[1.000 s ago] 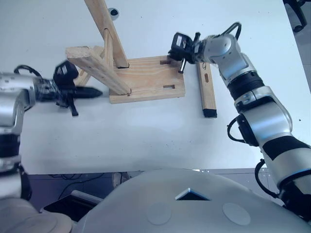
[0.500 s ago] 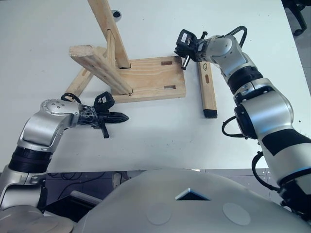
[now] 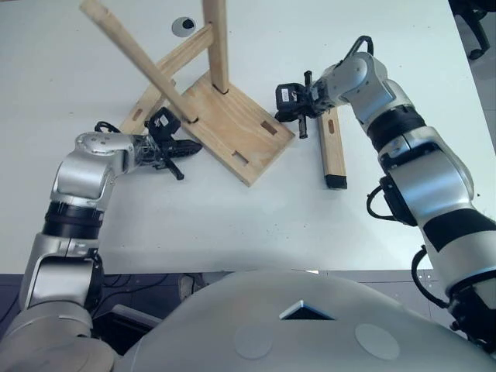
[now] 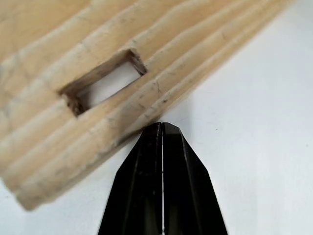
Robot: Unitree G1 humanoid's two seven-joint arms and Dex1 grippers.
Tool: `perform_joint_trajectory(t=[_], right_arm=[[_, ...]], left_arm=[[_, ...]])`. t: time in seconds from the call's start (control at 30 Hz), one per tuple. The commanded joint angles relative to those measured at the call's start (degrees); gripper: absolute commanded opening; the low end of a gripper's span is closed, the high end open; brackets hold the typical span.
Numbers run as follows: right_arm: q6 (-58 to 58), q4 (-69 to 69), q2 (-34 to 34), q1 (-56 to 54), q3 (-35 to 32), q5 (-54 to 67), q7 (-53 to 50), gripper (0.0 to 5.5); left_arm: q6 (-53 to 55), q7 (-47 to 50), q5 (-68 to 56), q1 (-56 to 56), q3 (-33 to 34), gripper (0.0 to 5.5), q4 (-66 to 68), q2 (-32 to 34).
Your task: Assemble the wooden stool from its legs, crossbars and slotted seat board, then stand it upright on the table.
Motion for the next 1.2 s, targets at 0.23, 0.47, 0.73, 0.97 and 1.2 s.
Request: perform_joint_trajectory(t=[0.23, 0.47, 0.73, 0.97, 1.2], right_arm=[[19.36, -27.41, 2.46, 19.33, 2.92, 4.22, -0.74, 0.03], [30.23, -40.19, 2.85, 22.51, -14.81, 16.62, -14.00, 0.31], [43.84, -44.75, -5.45, 23.90, -33.32, 22.66, -28.92, 1.62], [51.64, -52.05, -15.75, 28.85, -32.12, 23.55, -25.43, 2.70], [62.26, -58.81, -28.62, 35.14, -32.23, 26.44, -19.14, 3.65]], left_arm=[[-3.21, 2.74, 3.54, -5.11, -1.91, 0.00, 9.95, -8.52], [-0.16, 3.51, -1.21, -4.33, 8.75, 0.00, 3.39, -4.55], [-1.78, 14.57, -3.96, -2.10, 20.34, 0.00, -7.45, -5.44], [-10.02, 37.17, 6.41, 6.78, 27.72, 0.00, -1.82, -9.19], [-15.70, 45.35, 4.15, 9.09, 37.31, 0.00, -1.88, -12.27]])
